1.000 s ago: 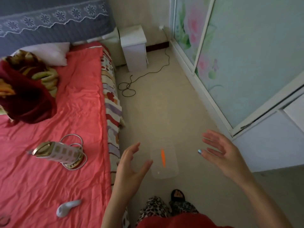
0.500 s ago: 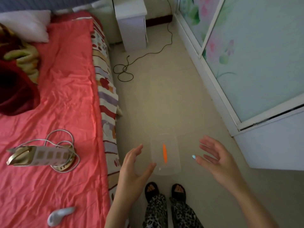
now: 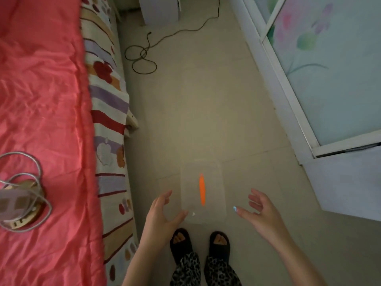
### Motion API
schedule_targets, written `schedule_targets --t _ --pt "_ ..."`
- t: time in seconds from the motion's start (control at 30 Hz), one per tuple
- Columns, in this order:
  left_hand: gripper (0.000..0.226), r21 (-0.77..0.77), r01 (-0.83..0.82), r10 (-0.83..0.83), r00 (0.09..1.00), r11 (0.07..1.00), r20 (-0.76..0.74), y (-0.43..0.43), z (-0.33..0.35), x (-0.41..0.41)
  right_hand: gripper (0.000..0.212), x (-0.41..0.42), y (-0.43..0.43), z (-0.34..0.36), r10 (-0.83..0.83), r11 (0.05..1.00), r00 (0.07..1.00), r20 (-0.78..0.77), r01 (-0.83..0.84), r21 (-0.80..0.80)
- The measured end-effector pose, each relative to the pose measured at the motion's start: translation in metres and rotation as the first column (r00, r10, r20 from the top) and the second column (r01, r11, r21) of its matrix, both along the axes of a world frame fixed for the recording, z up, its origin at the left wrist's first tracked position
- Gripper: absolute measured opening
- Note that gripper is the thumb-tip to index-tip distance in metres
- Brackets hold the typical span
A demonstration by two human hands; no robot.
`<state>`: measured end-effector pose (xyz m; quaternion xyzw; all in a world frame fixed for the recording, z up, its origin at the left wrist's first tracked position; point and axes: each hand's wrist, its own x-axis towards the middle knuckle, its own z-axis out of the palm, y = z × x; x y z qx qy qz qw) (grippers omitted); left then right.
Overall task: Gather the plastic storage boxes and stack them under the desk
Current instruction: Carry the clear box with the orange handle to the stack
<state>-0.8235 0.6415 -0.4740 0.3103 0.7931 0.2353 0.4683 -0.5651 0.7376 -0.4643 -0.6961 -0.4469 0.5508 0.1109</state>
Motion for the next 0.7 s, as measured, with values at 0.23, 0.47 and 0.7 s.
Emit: schedule_targets --t 0.23,0.47,0.7 --pt "0.099 -0.115 -0.08 0.081 0.997 0.99 0.01 0.01 -0.149 0.004 0.097 -0.002 0.013 -0.142 0.203 0.978 0.962 0.182 -0.19 -0.091" --pt "0.097 -0.172 -0.14 0.147 0.989 0.975 0.027 0.017 -0.258 0.007 0.103 0.008 0.023 -0.244 0.212 0.976 0.943 0.258 -0.189 -0.111" --pt "0.108 -0.221 -0.089 0.104 0.993 0.971 0.057 0.02 -0.343 0.008 0.106 0.01 0.034 -0.324 0.225 0.964 0.943 0.245 -0.179 -0.198"
